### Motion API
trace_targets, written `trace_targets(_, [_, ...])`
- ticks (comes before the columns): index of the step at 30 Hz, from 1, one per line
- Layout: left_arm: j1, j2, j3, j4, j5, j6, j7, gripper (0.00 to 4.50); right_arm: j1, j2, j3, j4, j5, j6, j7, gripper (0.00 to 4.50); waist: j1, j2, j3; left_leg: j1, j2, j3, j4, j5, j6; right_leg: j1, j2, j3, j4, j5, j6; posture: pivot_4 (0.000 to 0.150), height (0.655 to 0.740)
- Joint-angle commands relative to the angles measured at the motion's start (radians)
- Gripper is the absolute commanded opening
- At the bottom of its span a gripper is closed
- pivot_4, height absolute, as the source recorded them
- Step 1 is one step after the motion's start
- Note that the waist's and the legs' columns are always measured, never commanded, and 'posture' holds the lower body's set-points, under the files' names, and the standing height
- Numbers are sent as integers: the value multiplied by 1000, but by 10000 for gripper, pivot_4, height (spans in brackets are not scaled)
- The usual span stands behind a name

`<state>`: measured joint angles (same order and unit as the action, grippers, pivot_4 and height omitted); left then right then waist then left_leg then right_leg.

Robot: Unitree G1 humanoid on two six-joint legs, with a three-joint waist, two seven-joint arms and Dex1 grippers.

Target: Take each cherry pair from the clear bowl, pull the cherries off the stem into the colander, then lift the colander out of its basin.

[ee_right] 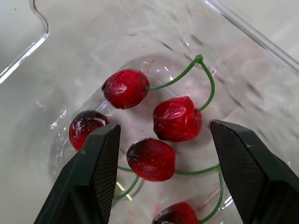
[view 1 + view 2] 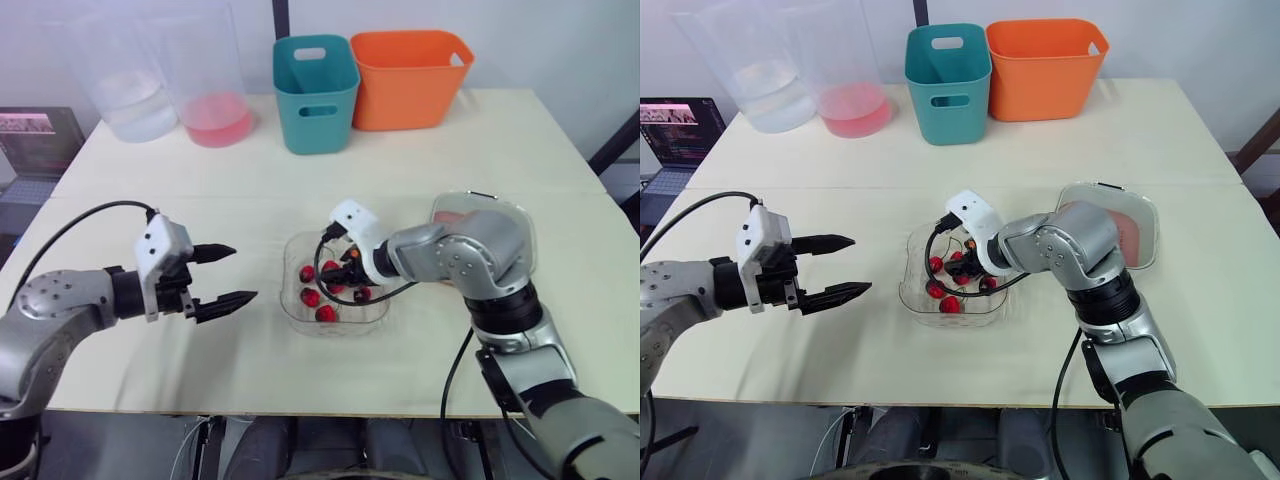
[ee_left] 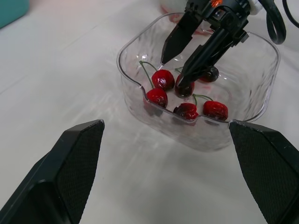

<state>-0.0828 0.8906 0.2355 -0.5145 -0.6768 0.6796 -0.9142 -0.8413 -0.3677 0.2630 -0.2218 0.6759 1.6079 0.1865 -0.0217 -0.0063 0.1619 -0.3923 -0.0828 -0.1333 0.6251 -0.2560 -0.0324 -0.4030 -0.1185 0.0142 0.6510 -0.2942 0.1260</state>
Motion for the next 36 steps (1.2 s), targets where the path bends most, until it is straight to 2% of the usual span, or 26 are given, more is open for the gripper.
trace_targets(1, [3,-5,7,-28,5,-27,5,45000,-27,21,13,10,-40,6,-4,32224,0,0,0,0,0,0,0,0,0,0,0,0,0,0,0,1500,7400])
trace_targets(5, [4,-10,7,-30,8,-34,11,45000,-24,35,38,34,-83,-2,7,32224,0,0,0,0,0,0,0,0,0,0,0,0,0,0,0,1500,7400])
trace_targets(7, [2,-14,7,-29,9,-35,14,45000,-21,43,47,47,-104,-16,12,26655,0,0,0,0,0,0,0,0,0,0,0,0,0,0,0,1500,7400])
trace_targets(11, [3,-18,3,-25,15,-40,14,45000,-25,57,55,62,-138,-33,23,8347,0,0,0,0,0,0,0,0,0,0,0,0,0,0,0,1500,7400])
trace_targets(13, [7,-18,4,-19,20,-44,11,45000,-29,59,49,55,-147,-36,31,2495,0,0,0,0,0,0,0,0,0,0,0,0,0,0,0,1500,7400])
trace_targets(18, [7,-21,-4,8,38,-61,1,45000,-39,56,31,-10,-143,-1,55,2495,1,0,0,0,0,0,0,0,0,0,0,0,0,0,0,1500,7400])
trace_targets(22, [-2,-18,-13,46,55,-79,-15,45000,-44,-11,27,-100,-114,6,89,2495,1,0,0,0,0,0,-1,0,1,0,0,0,0,0,0,1500,7400])
trace_targets(25, [-17,-13,-15,73,61,-87,-31,45000,-54,-81,23,-164,-78,6,121,2495,2,0,0,0,0,0,-1,0,1,0,0,0,0,0,0,1500,7400])
trace_targets(28, [-54,-6,-20,104,54,-79,-51,45000,-70,-216,41,-284,-39,-16,216,2495,2,0,0,0,0,0,-2,-1,1,0,0,0,-1,0,0,1500,7400])
trace_targets(32, [-231,-44,-21,152,-46,35,-7,45000,-53,-432,67,-425,-55,-226,382,2495,9,-1,0,0,0,-1,-2,-1,1,0,0,-2,-2,0,0,1500,7400])
trace_targets(36, [-437,-103,-64,178,-139,171,49,45000,-46,-547,92,-435,-142,-383,449,2495,5,-2,0,1,0,-1,1,-1,2,3,0,-3,-2,0,1,1500,7400])
